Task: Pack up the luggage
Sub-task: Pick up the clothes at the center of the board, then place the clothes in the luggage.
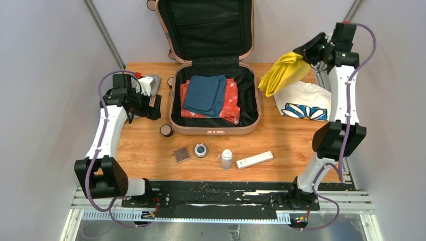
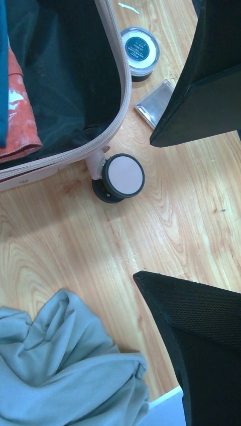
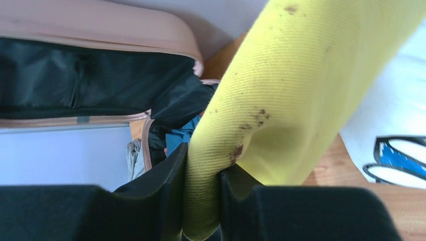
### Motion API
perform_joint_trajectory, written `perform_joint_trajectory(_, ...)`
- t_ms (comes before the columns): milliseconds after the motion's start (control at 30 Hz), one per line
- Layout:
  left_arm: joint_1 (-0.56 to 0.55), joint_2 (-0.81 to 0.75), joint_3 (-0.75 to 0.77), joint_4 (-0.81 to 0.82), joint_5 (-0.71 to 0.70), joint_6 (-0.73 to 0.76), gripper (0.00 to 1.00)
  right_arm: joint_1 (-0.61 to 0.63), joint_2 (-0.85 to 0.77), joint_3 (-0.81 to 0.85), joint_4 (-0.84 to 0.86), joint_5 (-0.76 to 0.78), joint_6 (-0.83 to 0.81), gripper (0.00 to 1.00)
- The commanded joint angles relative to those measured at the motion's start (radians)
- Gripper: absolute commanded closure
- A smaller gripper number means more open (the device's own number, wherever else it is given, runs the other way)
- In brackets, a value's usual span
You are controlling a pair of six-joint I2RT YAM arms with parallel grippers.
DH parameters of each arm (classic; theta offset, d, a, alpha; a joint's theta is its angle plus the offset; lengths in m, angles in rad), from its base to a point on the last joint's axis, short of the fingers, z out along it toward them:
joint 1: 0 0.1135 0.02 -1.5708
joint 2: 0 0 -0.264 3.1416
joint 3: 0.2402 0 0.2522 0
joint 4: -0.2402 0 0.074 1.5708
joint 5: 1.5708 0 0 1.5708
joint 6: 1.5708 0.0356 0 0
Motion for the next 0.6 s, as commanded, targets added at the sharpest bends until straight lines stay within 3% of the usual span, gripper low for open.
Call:
perform_joint_trajectory(0, 0.006, -0.046, 0.028, -0.020, -0.012, 0.014, 0.00, 0.111, 0.042, 0.270, -0.092, 0.071, -0.092, 1.00)
perform_joint_trajectory(167, 0.007, -0.050, 0.032, -0.025, 0.003, 0.000, 0.00, 0.258, 0.102, 0.470, -0.146, 0.084, -0.119, 1.00)
perform_joint_trajectory(300, 0.018, -0.035, 0.051, -0.029, 0.024, -0.031, 0.00, 0.347, 0.131, 0.517, -0.128, 0.075, -0.092, 1.00)
perform_joint_trajectory(567, 0.050, -0.007, 0.081, -0.039, 0.050, -0.081, 0.00, 0.505, 0.299, 0.609, 0.150, 0.036, 0.116, 1.00)
